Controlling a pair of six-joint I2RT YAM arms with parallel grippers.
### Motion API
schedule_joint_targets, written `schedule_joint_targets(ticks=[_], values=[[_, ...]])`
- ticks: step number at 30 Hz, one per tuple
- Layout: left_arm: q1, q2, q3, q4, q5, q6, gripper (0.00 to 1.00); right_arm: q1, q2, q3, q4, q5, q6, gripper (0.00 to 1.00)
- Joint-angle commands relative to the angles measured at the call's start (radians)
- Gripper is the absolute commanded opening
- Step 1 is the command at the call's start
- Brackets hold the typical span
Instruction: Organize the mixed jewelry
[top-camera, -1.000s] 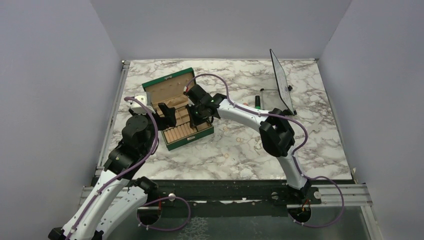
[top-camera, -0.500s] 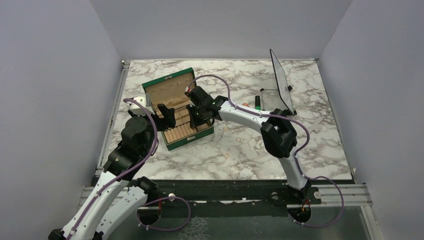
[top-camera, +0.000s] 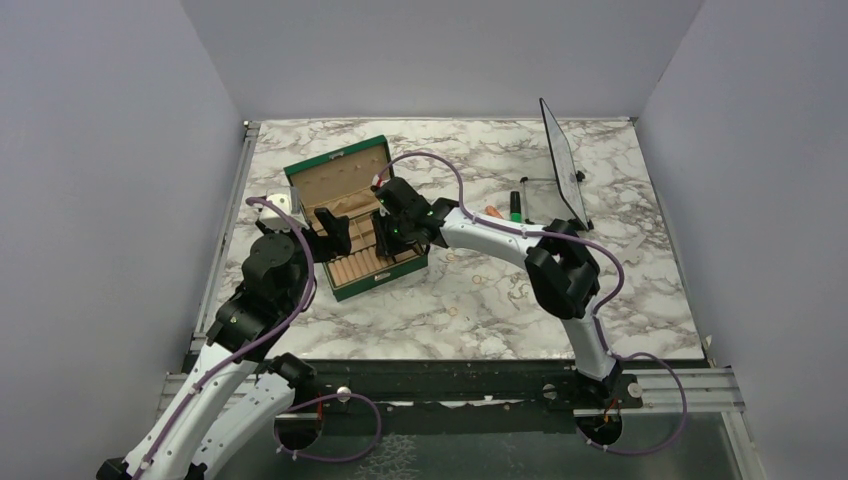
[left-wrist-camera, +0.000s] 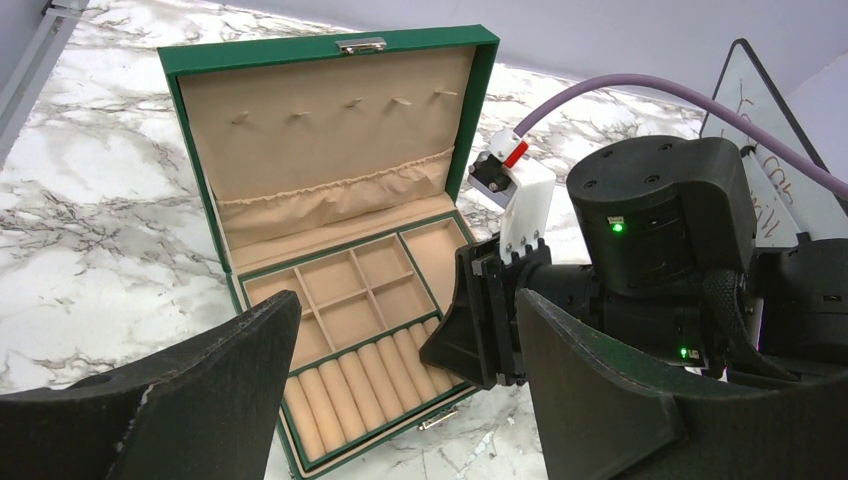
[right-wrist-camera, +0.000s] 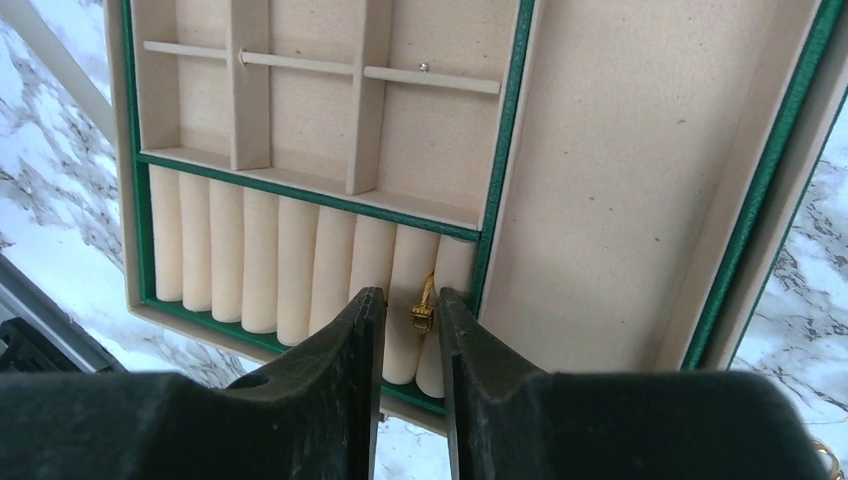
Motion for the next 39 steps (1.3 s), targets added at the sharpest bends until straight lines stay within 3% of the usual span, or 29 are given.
schedule_joint_targets(ticks=[1, 8, 18, 26, 33, 39], values=[[0.006, -0.015, -0.011, 0.016, -0.023, -0.008, 0.81, 0.008, -0.015, 0.002, -0.036, 0.055, -0.004, 0.3], [0.006, -0.013, -0.011, 0.016, -0.026, -0.008, 0.81, 0.009, -0.017, 0.019, -0.044, 0.054, -0.004, 0.24], [0.006, -0.006, -0.01, 0.014, -0.02, -0.006, 0.81, 0.008, -0.104, -0.026, 0.002, 0.053, -0.004, 0.31], [0.008, 0.014, -0.01, 0.015, -0.005, -0.006, 0.8, 0.007, -0.289, -0.263, 0.135, 0.169, 0.035, 0.32], [0.008, 0.051, -0.001, 0.015, 0.019, -0.006, 0.8, 0.007, -0.434, -0.463, 0.071, 0.271, 0.073, 0.34], [0.008, 0.053, -0.008, 0.019, 0.034, -0.019, 0.8, 0.007, -0.527, -0.632, 0.026, 0.259, 0.111, 0.37]])
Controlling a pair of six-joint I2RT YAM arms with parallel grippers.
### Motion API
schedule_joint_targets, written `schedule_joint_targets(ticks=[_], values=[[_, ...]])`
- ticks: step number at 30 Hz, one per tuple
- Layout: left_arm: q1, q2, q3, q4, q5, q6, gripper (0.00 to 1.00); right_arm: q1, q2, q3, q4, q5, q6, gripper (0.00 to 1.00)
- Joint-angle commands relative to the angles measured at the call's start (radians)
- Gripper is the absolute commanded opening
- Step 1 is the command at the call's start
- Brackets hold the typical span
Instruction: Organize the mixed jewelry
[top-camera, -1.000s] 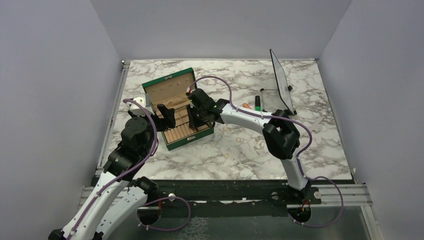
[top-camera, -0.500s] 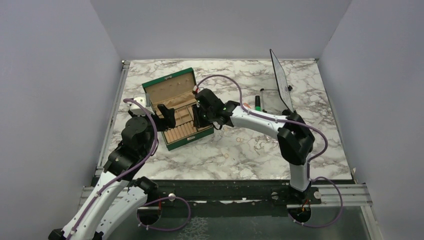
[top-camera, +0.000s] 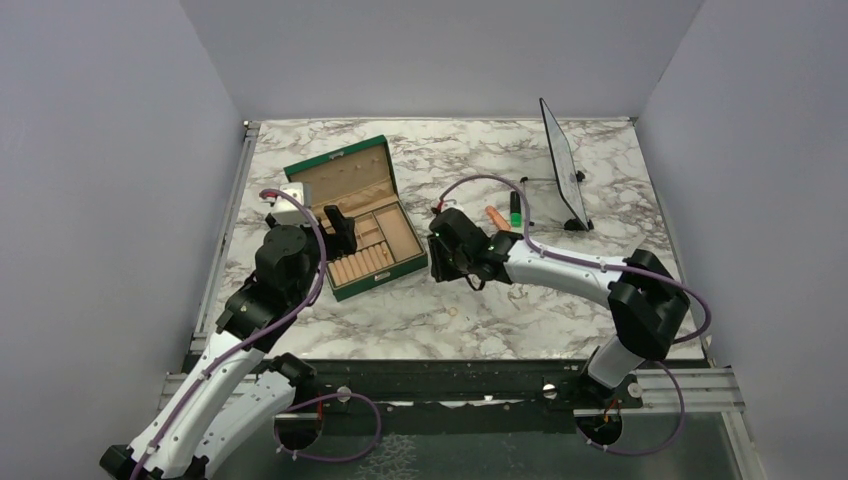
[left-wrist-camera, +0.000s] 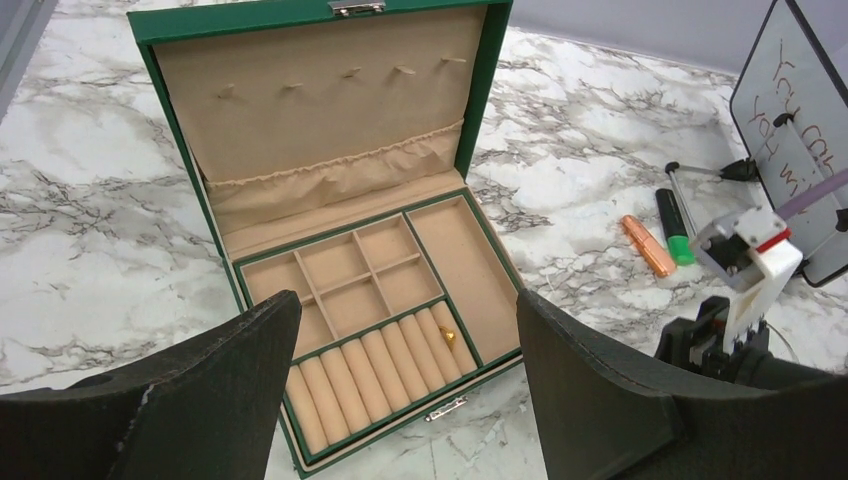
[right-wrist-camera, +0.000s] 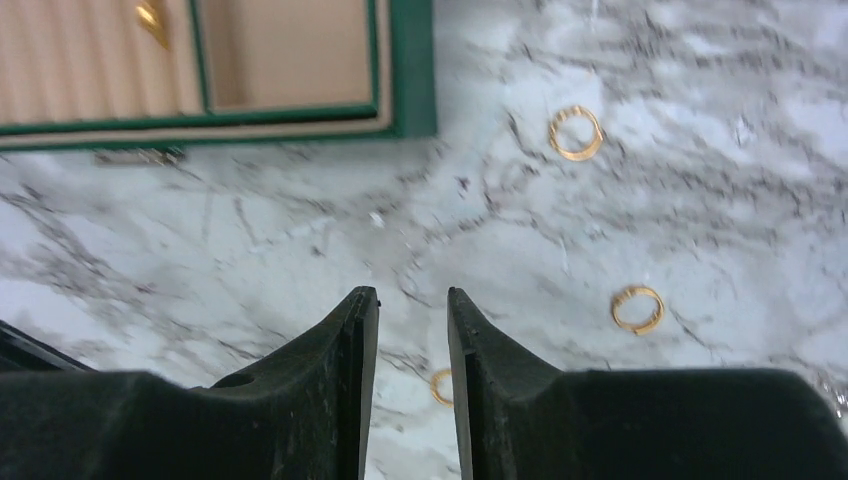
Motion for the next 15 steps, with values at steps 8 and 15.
schedule_joint_targets(ticks=[8, 15], values=[[0.004, 0.014, -0.003, 0.025, 0.053, -0.021, 0.8, 0.006, -0.062, -0.162, -0.031, -0.115, 0.033, 0.37], [0.004, -0.005, -0.014, 0.024, 0.022, -0.035, 0.8, 0.029, -0.015, -0.151, -0.057, -0.1, 0.053, 0.37]])
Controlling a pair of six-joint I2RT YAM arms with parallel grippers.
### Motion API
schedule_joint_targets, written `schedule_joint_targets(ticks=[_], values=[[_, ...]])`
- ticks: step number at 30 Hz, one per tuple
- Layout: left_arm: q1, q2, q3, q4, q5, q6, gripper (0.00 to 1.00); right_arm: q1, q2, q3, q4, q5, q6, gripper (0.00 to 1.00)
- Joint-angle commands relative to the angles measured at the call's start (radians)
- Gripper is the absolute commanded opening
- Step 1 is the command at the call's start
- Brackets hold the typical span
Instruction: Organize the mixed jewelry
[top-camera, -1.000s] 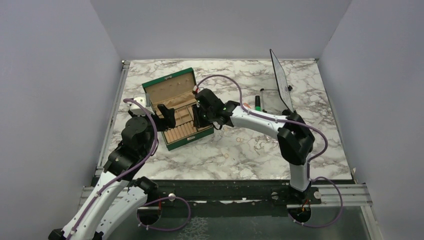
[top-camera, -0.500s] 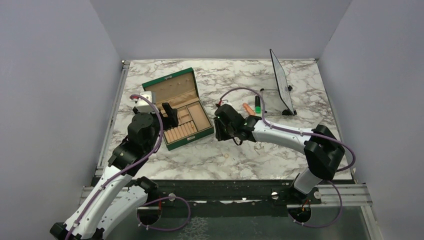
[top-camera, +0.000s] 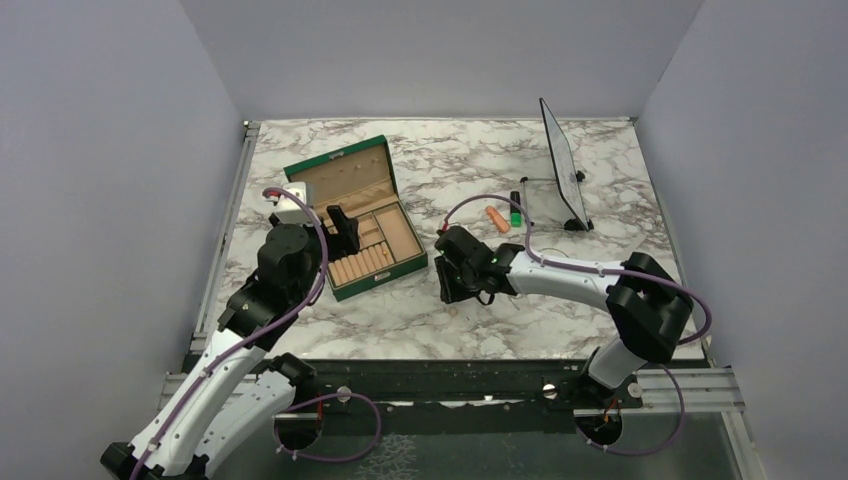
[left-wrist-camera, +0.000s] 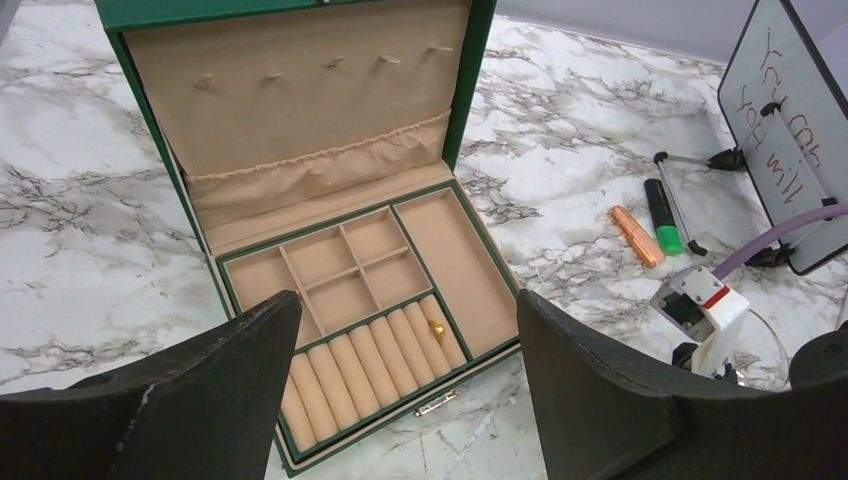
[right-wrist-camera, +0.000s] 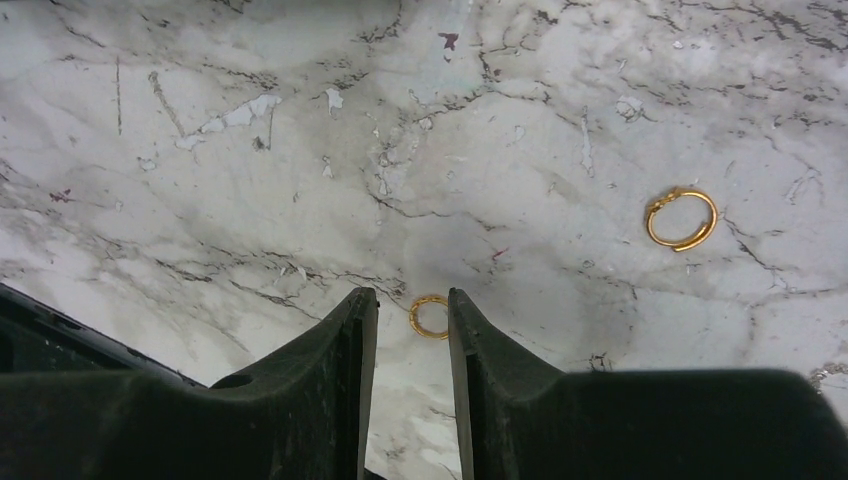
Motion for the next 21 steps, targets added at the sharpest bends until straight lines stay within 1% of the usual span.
schedule_joint_targets(ticks=[1, 6, 8, 13, 17, 21], values=[[0.004, -0.023, -0.013, 0.022, -0.013, -0.015, 0.8, 0.021, 0.034, 0.008, -0.021, -0.015, 0.019, 0.36], [0.003, -0.024, -0.016, 0.022, -0.031, -0.012, 0.8, 0.023, 0.056, 0.018, -0.043, -0.036, 0.007, 0.27], [0.003, -0.029, -0.017, 0.022, -0.037, -0.014, 0.8, 0.024, 0.057, 0.02, -0.051, -0.04, 0.003, 0.25], [0.004, -0.035, -0.018, 0.023, -0.05, -0.012, 0.8, 0.027, 0.073, 0.032, -0.066, -0.076, -0.013, 0.24], [0.004, -0.035, -0.019, 0.022, -0.055, -0.01, 0.8, 0.044, 0.103, 0.057, -0.096, -0.076, -0.021, 0.24], [0.004, -0.028, -0.016, 0.022, -0.058, -0.008, 0.8, 0.048, 0.132, 0.077, -0.125, -0.033, -0.003, 0.22]])
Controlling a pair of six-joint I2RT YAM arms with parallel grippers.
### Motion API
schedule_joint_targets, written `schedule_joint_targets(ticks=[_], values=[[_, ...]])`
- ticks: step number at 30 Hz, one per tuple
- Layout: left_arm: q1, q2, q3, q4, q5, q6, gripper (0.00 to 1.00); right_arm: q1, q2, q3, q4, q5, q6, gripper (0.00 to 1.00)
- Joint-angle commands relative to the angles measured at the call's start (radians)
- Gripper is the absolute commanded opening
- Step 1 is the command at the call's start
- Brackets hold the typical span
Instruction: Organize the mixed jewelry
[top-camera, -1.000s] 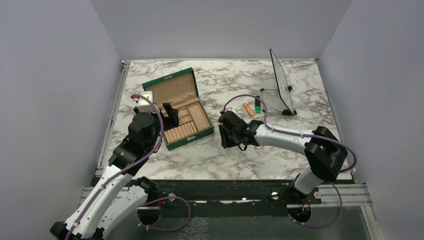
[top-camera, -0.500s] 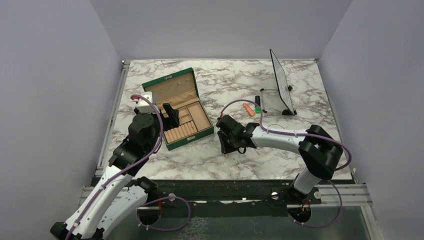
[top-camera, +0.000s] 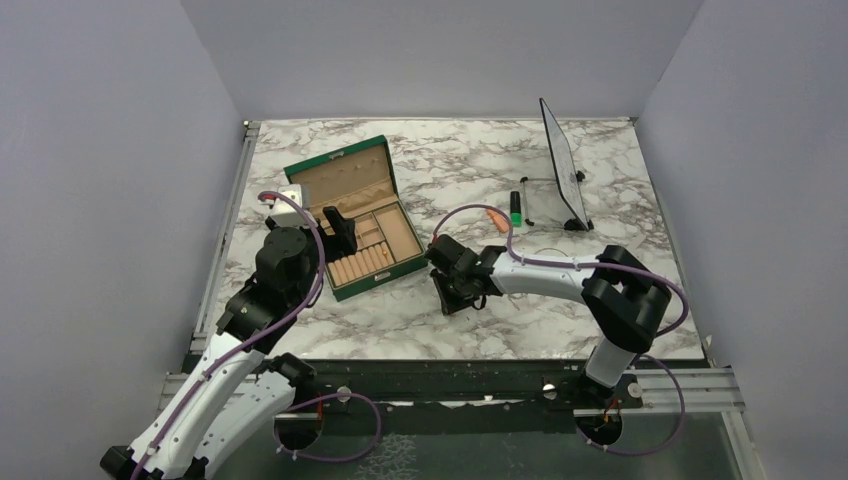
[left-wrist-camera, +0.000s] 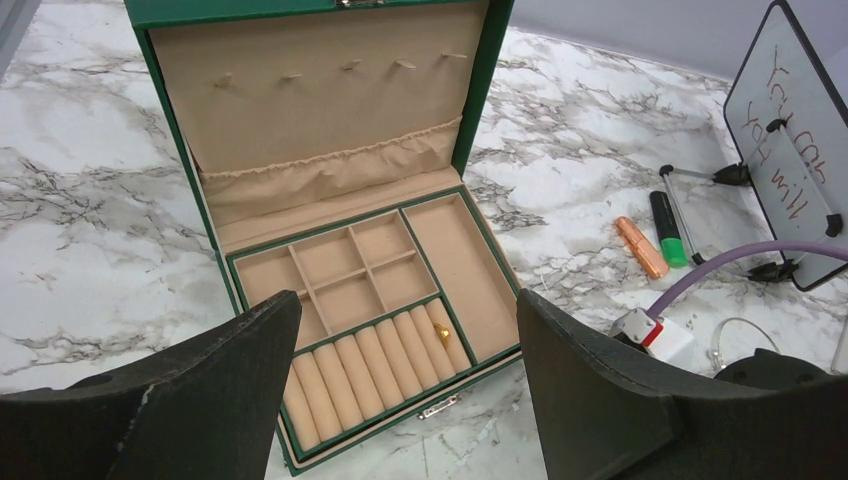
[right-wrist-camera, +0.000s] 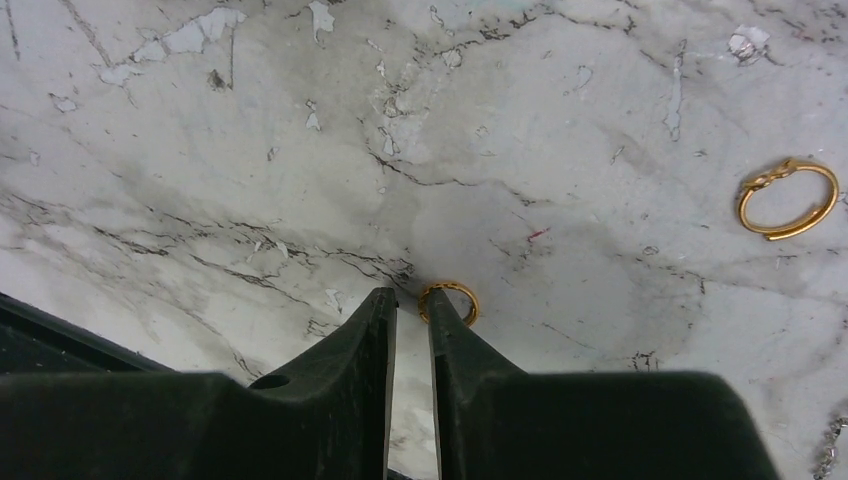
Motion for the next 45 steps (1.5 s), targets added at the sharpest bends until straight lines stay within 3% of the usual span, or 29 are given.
schedule_joint_targets(ticks=[1, 15, 20, 29, 33, 38, 45], values=[[0.004, 0.0, -0.002, 0.021, -0.03, 0.0, 0.8, 0.012, 0.037, 0.043, -0.069, 0.034, 0.012, 0.21], [0.004, -0.004, -0.005, 0.021, -0.036, 0.0, 0.8, 0.014, 0.084, 0.063, -0.103, 0.093, 0.051, 0.11], [0.004, -0.004, -0.007, 0.021, -0.035, -0.002, 0.8, 0.014, 0.089, 0.059, -0.091, 0.106, 0.063, 0.02], [0.004, 0.011, -0.011, 0.034, 0.012, -0.013, 0.82, 0.011, -0.031, 0.026, 0.083, 0.087, 0.057, 0.01], [0.004, 0.033, -0.008, 0.036, 0.051, -0.032, 0.84, -0.006, -0.067, 0.035, 0.178, 0.021, 0.04, 0.01], [0.004, 0.038, -0.062, 0.1, 0.148, -0.106, 0.98, -0.069, -0.119, 0.004, 0.297, -0.102, 0.057, 0.01], [0.004, 0.078, -0.162, 0.244, 0.301, -0.273, 0.99, -0.239, -0.216, -0.119, 0.493, -0.386, 0.155, 0.01]])
